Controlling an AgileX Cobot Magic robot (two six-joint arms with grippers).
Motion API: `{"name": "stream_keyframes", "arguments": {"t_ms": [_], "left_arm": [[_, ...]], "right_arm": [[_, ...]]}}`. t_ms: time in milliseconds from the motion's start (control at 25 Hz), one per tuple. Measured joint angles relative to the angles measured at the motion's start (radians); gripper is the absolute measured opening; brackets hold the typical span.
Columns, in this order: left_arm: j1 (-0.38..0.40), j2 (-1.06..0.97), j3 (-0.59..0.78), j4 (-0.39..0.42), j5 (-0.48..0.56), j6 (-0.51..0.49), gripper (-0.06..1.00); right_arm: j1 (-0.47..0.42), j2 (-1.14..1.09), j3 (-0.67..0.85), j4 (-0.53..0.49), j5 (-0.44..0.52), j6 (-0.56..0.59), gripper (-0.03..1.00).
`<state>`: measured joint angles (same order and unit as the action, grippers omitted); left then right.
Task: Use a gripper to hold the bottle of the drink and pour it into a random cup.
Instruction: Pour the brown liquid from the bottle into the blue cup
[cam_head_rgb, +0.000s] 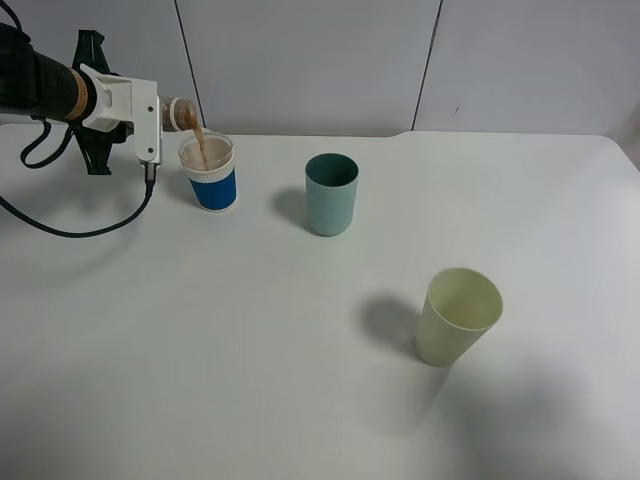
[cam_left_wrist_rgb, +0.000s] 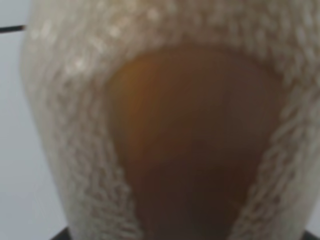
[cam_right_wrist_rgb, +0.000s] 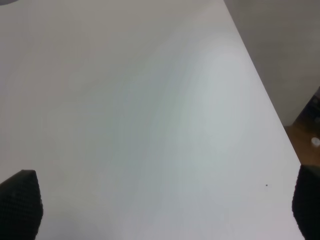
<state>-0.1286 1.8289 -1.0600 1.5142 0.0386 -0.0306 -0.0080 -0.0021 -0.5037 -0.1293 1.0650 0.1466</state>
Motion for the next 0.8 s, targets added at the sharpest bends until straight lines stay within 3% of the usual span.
{"name": "stream_keyframes", "arguments": {"t_ms": [800], "left_arm": [[0.000, 0.000, 0.000, 0.006, 0.026, 0.054, 0.33]], "right_arm": [[0.000, 0.000, 0.000, 0.000, 0.000, 0.000, 1.00]]}}
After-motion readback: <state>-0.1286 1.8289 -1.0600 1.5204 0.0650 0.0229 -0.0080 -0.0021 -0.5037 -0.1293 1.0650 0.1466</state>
